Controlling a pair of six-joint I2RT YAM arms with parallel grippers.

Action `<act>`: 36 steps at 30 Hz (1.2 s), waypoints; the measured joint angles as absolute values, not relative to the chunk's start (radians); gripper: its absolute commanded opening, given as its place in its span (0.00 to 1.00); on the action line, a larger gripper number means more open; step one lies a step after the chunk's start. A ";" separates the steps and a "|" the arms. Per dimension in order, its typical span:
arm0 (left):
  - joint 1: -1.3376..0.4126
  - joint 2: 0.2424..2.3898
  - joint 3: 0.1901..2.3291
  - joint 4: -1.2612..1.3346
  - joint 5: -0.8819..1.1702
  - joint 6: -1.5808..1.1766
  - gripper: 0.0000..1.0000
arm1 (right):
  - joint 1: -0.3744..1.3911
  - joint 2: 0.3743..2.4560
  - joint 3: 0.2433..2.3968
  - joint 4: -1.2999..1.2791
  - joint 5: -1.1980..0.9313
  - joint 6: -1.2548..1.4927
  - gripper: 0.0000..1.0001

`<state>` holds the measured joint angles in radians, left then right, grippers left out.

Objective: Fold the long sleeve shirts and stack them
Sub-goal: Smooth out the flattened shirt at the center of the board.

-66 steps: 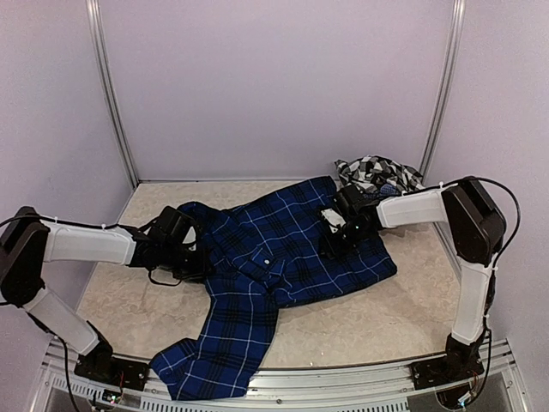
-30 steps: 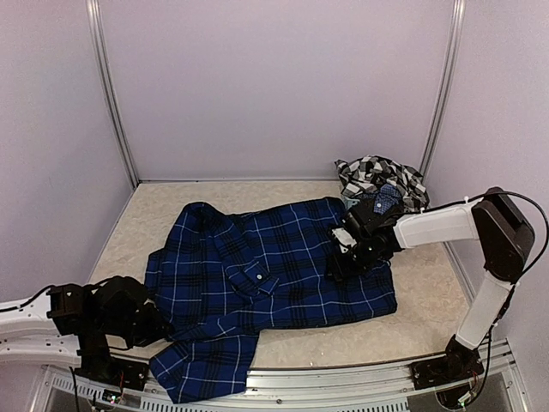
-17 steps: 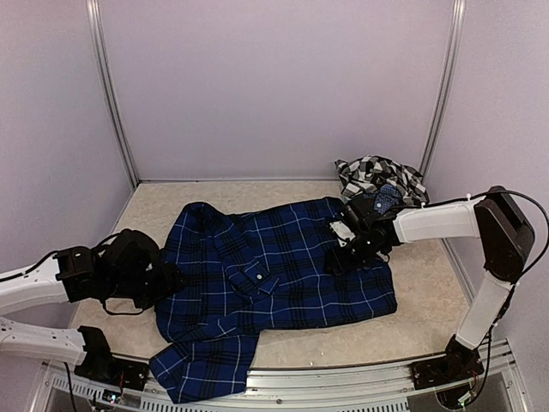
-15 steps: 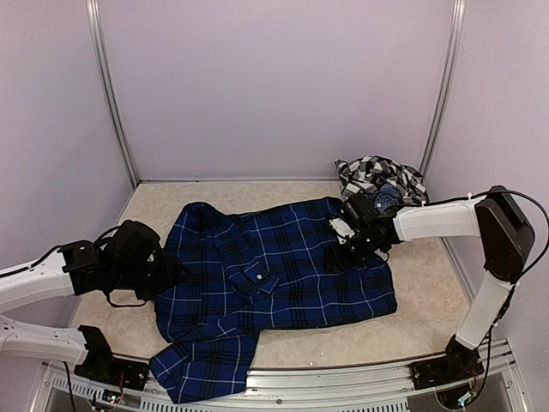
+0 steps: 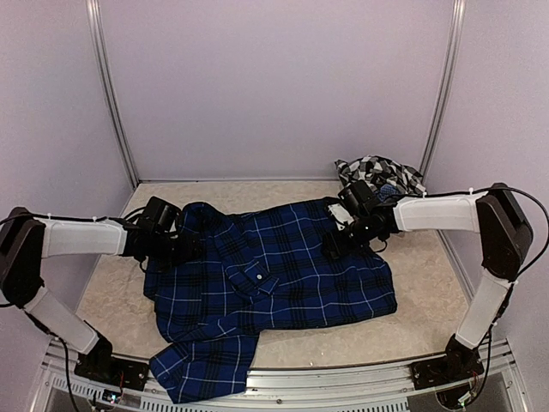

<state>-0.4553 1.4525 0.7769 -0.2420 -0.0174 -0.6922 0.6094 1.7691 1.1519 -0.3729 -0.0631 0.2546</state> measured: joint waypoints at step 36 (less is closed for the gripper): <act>-0.320 2.072 1.316 -0.090 0.117 -0.519 0.85 | 0.605 1.754 1.058 -0.346 -0.100 0.282 0.62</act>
